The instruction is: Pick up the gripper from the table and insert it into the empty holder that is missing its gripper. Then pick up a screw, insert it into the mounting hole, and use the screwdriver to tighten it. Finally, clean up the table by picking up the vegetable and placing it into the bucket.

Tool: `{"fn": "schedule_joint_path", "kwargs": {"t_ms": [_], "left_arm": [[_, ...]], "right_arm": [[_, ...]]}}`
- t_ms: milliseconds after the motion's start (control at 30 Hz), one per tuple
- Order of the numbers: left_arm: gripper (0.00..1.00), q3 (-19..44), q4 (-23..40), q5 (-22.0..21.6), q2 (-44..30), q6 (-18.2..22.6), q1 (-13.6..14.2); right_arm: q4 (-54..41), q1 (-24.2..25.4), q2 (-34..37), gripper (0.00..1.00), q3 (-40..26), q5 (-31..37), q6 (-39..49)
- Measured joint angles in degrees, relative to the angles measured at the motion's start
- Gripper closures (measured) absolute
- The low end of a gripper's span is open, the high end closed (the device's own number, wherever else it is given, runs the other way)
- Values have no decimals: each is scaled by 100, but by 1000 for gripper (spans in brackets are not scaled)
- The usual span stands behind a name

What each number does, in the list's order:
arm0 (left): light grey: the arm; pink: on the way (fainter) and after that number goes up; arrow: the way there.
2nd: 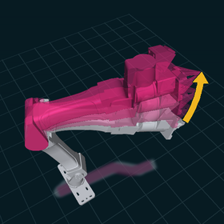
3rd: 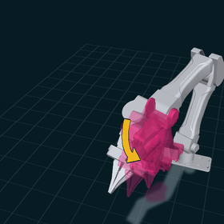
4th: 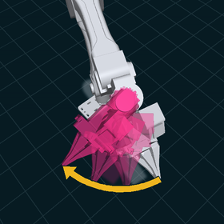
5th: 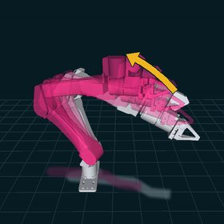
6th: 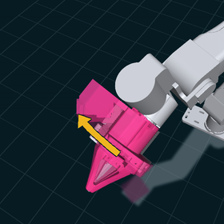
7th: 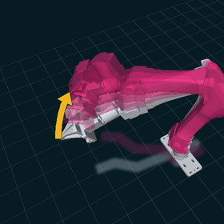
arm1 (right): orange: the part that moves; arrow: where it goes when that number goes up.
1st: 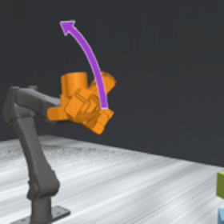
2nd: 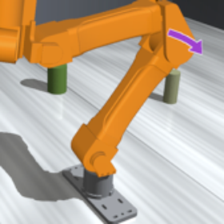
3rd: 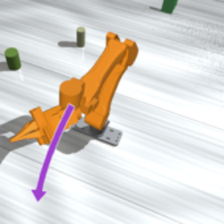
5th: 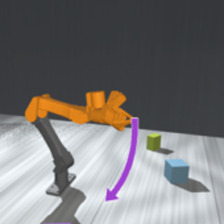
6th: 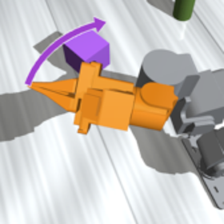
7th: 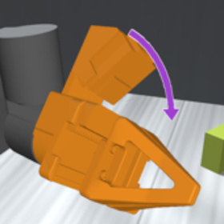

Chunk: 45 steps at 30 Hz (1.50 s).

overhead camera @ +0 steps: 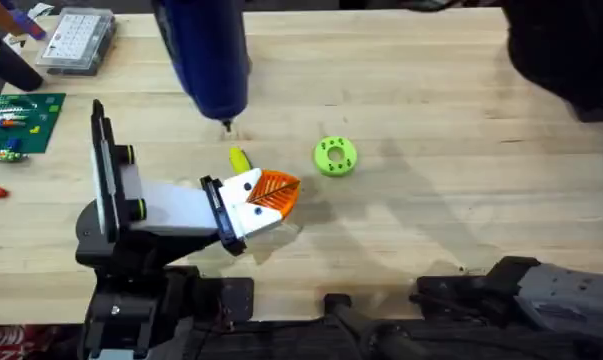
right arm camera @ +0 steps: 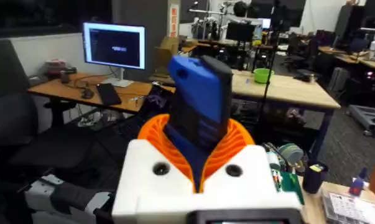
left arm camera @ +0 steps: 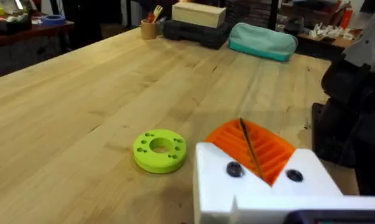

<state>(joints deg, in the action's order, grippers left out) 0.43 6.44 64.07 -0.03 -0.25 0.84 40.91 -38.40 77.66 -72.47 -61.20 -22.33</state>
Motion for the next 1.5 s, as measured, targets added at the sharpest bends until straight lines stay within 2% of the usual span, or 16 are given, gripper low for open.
{"fn": "schedule_joint_path", "kwargs": {"t_ms": [433, 600, 1500], "left_arm": [[997, 0, 0, 0, 0, 0, 0], [997, 0, 0, 1, 0, 0, 0], [997, 0, 0, 1, 0, 1, 0]], "right_arm": [[9, -15, 47, 979, 8, -246, 307], [427, -15, 69, 979, 578, -359, 482], [859, -164, 147, 979, 1313, -237, 480]]}}
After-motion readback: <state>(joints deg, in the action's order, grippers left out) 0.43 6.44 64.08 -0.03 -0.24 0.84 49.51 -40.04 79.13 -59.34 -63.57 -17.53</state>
